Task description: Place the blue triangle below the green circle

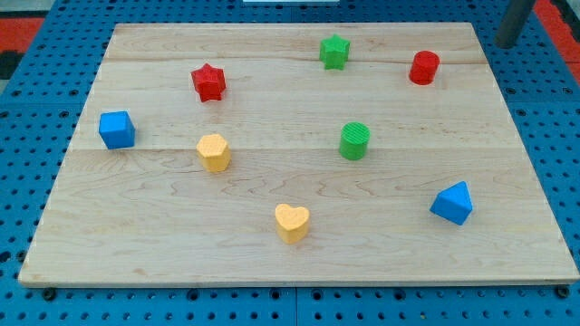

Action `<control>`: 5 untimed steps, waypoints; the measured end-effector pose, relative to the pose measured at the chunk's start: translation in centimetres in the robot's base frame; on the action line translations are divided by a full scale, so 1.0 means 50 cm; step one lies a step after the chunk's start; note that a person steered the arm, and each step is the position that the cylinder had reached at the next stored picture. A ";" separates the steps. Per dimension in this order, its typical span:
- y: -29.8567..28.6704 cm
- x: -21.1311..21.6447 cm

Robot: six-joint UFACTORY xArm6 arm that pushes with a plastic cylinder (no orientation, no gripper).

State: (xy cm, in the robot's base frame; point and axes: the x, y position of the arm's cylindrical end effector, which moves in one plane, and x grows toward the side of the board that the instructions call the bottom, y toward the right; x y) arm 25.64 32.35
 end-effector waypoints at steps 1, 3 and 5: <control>-0.101 0.062; -0.291 0.013; -0.409 0.148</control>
State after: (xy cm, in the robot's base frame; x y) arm 33.06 11.89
